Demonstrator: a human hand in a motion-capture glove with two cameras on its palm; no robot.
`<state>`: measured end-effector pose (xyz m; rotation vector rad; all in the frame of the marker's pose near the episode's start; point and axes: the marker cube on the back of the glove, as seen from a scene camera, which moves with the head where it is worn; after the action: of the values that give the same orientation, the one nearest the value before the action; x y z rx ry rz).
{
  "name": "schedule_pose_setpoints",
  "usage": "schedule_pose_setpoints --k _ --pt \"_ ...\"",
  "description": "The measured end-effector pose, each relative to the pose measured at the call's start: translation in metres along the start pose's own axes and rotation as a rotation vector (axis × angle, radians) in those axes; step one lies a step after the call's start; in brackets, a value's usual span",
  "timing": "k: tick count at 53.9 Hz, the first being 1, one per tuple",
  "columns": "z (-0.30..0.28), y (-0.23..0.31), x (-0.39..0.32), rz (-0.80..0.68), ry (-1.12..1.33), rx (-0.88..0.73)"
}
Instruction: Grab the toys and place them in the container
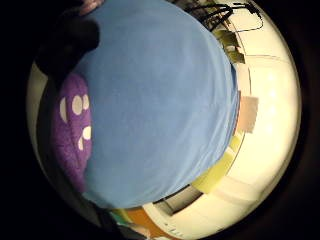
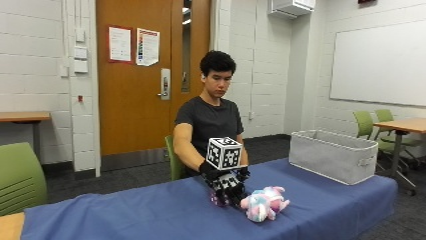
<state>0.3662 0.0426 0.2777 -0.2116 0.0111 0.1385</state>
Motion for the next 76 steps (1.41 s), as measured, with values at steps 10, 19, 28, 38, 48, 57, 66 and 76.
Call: schedule_pose_setpoints --k 10,19,28,38,48,57,66,76 --pt "0.002 -0.001 0.002 0.01 -0.015 0.019" --pt "0.001 -0.001 0.002 0.016 0.003 0.06" --pt "-0.006 -0.002 0.001 0.023 0.041 0.182" --pt "-0.014 0.0 0.002 0.036 0.068 0.284" --pt "-0.012 0.001 0.006 0.036 0.01 0.252" --pt "-0.014 0.0 0.007 0.058 -0.04 0.167" --pt "-0.026 -0.003 0.0 0.075 -0.102 0.107" --pt "-0.056 -0.008 -0.024 0.064 -0.133 0.072"
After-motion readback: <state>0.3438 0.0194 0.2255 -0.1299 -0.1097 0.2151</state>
